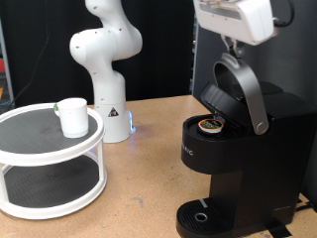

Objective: Make a cup of coffee with the keurig machine

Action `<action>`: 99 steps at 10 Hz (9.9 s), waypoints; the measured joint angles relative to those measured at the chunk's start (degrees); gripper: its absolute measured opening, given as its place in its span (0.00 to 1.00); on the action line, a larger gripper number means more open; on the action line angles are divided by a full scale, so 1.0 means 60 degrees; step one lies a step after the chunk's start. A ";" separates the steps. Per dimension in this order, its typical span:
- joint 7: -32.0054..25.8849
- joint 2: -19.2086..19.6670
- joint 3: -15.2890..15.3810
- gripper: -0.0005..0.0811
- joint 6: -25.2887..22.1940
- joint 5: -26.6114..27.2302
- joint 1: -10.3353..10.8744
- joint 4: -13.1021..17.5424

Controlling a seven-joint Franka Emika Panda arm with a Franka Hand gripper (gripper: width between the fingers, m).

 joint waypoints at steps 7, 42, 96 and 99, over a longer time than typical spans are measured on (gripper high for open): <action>-0.0069 0.0085 -0.0226 0.01 0.0101 -0.1068 -0.0433 -0.0479; -0.2617 0.0129 -0.1215 0.01 0.2742 -0.0060 -0.0904 -0.2546; -0.4648 -0.5856 -0.6202 0.01 -0.4193 0.2653 -0.4823 -0.5350; -0.4061 -0.5983 -0.6013 0.01 -0.3367 0.2927 -0.5408 -0.5617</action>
